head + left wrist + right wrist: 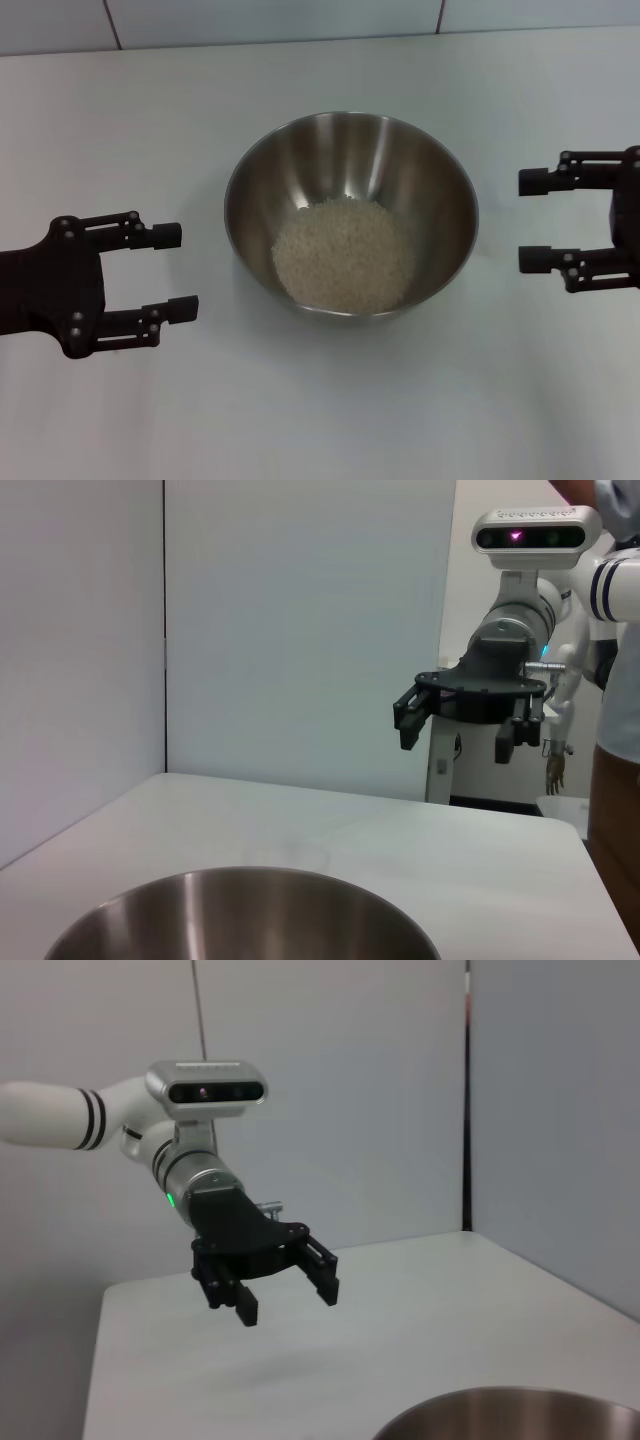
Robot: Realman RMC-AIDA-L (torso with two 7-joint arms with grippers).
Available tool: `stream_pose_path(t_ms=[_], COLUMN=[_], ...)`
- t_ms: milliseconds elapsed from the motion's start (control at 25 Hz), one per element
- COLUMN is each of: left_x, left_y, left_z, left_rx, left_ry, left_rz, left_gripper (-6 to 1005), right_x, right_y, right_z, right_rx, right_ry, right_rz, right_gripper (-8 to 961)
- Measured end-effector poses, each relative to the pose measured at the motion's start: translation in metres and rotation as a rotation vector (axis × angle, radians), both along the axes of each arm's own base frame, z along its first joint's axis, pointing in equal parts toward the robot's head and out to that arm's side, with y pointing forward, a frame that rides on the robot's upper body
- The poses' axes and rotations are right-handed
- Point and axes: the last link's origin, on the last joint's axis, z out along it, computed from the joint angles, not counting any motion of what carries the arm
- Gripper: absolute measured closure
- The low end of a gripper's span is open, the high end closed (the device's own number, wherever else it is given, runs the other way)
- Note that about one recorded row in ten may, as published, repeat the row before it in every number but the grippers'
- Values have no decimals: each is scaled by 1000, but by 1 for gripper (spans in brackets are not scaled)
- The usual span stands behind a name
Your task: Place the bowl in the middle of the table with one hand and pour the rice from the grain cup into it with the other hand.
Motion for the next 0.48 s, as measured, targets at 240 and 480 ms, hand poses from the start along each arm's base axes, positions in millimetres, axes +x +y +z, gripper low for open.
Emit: stream_pose_path(t_ms=[240,480], left_x=[0,0], left_y=[1,0], left_z=[0,-1], left_rx=[4,4], left_ry=[4,4], left_rz=[-3,-2], left_gripper=[275,275], right_x=[-13,-19], right_y=[8,12], right_z=[-14,-21], right_rx=[-51,-77], right_ry=[-13,-17], right_rz=[57,81], right_gripper=[215,215])
